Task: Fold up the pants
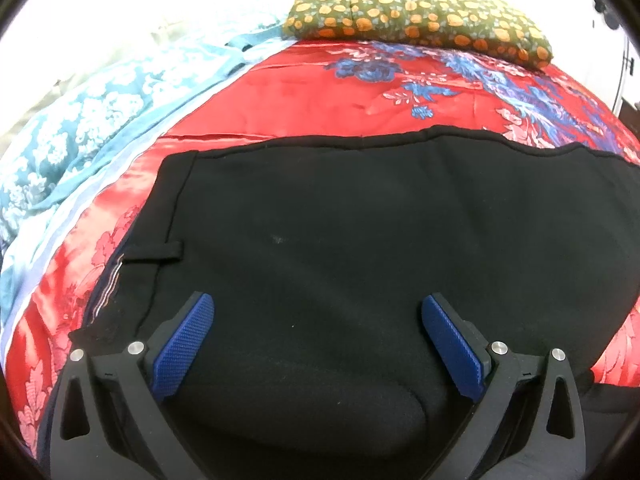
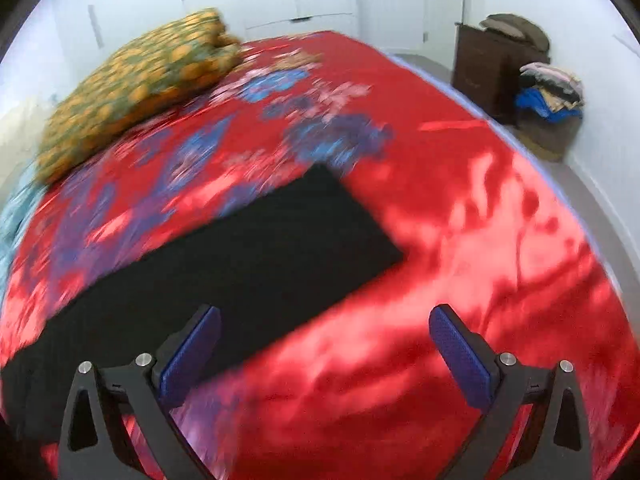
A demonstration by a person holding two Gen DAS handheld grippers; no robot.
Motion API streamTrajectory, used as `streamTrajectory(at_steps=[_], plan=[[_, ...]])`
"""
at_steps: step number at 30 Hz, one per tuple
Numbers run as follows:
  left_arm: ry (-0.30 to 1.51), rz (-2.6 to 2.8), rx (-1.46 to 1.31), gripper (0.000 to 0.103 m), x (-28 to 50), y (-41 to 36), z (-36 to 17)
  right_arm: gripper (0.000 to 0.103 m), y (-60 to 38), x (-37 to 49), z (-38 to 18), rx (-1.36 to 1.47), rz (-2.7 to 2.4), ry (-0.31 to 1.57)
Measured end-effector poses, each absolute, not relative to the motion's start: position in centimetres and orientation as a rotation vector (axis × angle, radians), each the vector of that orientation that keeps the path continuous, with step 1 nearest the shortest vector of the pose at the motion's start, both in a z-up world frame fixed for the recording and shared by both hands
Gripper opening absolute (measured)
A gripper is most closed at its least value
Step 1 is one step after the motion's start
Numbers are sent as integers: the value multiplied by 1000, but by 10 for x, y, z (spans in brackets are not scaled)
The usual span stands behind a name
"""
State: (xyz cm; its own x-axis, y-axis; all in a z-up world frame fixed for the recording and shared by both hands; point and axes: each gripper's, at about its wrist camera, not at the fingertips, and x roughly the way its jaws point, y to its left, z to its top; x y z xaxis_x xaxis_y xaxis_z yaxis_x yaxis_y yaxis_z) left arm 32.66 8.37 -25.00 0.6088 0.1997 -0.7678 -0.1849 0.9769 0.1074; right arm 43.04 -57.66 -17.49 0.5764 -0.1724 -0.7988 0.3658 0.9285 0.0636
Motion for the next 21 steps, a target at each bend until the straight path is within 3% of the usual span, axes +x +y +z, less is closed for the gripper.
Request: streamTrajectory(at_steps=[4, 10, 12, 13, 14, 16, 21], plan=[[876, 229, 24, 103, 325, 82, -251, 102, -599, 505, -199, 198, -268, 1063], [868, 238, 34, 103, 325, 80, -252, 102, -607, 548, -229, 118, -291, 1118], [864, 239, 33, 103, 324, 80, -253, 85, -615, 541, -228, 179, -266, 1067], [864, 240, 33, 103, 324, 81, -253, 52, -614, 533, -224, 193, -240, 1032], [863, 240, 33, 103, 324, 81, -252, 11, -617, 521, -217, 238, -221, 1007], [864, 241, 34, 103, 324, 81, -252, 11, -619, 497, -206, 330, -164, 982], [867, 242, 37, 103, 324, 80, -252, 9, -537, 390, -142, 124, 40, 898]])
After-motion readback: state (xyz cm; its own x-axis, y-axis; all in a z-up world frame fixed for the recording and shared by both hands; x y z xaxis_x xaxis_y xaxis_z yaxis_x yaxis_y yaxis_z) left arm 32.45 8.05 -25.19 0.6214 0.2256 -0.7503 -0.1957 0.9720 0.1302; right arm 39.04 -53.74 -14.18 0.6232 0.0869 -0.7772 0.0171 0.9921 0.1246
